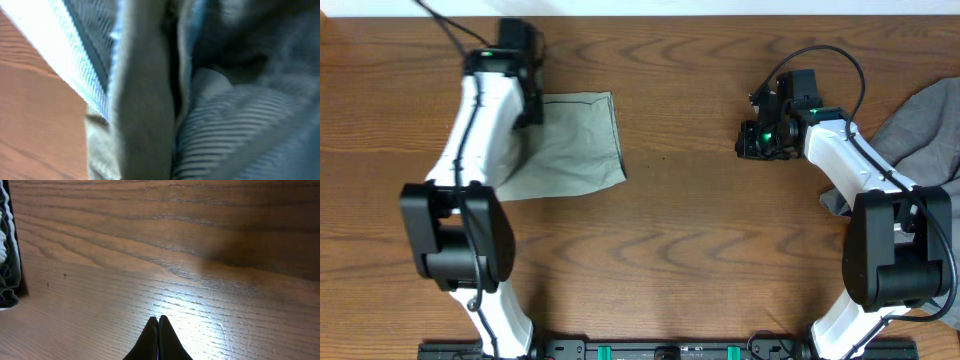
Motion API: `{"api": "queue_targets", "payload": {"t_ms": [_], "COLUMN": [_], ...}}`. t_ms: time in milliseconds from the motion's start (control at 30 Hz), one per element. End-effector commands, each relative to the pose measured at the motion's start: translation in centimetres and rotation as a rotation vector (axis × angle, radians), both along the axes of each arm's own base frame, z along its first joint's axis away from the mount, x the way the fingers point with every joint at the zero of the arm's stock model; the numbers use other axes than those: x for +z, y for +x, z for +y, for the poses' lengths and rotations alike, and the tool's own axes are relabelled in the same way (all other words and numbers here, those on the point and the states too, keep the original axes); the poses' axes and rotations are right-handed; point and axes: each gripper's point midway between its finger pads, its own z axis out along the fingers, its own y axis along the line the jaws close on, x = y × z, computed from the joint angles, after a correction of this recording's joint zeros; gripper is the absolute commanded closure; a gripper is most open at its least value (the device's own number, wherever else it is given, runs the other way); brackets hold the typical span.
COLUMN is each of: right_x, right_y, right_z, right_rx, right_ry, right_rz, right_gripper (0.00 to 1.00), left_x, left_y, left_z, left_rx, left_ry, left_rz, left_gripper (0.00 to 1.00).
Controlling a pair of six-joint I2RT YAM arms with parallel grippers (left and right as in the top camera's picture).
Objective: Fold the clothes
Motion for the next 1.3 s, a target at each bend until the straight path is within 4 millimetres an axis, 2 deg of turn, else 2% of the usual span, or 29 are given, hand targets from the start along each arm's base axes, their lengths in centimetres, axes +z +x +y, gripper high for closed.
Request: {"api": "queue_targets", "payload": {"t_ms": [0,267,467,667,833,900,1000,1167,1267], "right_x": [0.1,0.1,0.0,0.0,0.0,0.0,0.0,-0.1,-0.1], "right_y": [-0.2,-0.2,-0.2,-0.2,-0.3,-0.3,-0.4,-0.5,-0.5], "right_z": [0.7,0.7,0.7,0.7,0.7,0.7,0.7,0.6,0.6], "right_rx": [0.021,0.021,0.021,0.024,0.024,0.024,0.024,0.024,0.024], "right_ry": [0.000,0.000,-0.001,-0.002,-0.002,-0.002,-0.003,-0.003,-0.003], "right_rz": [-0.002,-0.001,-0.001,-0.002,0.003,0.003,0.008,0.009,0.010], "right_gripper": [0.99,0.99,0.99,0.99,0.99,0.99,0.99,0.99,0.99], "left_x": [0.3,-0.4,-2.7,-5.4,-5.2,-4.5,-2.0,4.6,6.8], "left_y": [0.1,-0.6,-0.9,-0.7,-0.8,-1.1,-2.1,-3.5,-4.0], "left_z": [-3.0,-7.5,-10.0,-12.1,-12.6,-11.7,-8.6,-0.8,3.9], "left_rx": [0.046,0.017,0.012,0.014,0.002,0.014,0.045,0.091,0.134], "left_ry": [-0.048,-0.066,-0.066,-0.067,-0.058,-0.033,0.080,0.375,0.427], "left_rz": [-0.039,-0.031,0.001,0.017,0.009,0.013,0.009,-0.032,-0.021], "left_gripper": [0.94,0.94,0.94,0.94,0.94,0.94,0.94,0.94,0.94]}}
